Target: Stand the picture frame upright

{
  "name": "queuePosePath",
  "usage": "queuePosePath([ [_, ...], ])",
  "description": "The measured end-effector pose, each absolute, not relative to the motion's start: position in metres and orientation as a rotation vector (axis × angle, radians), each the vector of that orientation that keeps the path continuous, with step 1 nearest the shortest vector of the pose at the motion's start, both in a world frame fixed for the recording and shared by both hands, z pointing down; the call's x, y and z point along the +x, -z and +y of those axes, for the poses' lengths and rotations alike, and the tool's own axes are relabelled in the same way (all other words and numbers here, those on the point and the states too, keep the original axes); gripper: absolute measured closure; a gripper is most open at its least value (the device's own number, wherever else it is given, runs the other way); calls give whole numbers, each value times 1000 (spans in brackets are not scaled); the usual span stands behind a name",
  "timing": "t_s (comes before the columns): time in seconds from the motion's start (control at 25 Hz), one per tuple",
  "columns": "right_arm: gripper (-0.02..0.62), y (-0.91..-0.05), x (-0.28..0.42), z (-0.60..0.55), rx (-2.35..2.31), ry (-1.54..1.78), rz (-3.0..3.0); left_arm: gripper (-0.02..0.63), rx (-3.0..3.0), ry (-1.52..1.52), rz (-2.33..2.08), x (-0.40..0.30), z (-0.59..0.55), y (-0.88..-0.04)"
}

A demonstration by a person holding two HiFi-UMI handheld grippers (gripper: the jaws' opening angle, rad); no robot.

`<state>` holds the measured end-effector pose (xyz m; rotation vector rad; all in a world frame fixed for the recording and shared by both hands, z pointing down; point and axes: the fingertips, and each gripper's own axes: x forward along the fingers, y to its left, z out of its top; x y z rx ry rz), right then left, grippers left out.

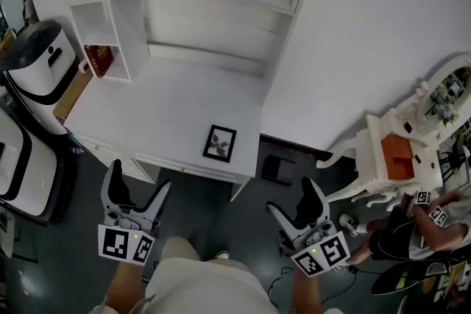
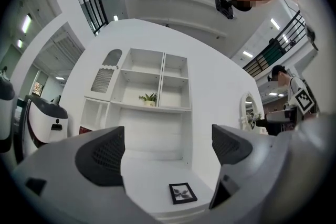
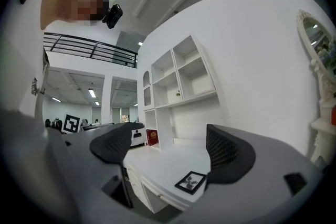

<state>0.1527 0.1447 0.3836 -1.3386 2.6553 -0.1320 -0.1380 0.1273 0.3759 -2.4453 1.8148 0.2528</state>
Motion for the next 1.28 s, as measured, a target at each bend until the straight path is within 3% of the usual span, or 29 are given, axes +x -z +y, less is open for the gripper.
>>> queuePosePath([
  [0.32,158,-409,136,109,-1270,256,2716,107,-2488,-187,1855,-137,87,-398],
  [1.0,160,-409,82,-76,-1488,301,2695,107,-2779,-143,1617,-146,-136,-442],
  [1.28,159,-421,91,-103,-1577,375,2665,107,-2888,-103,1555,-129,-173,-458],
])
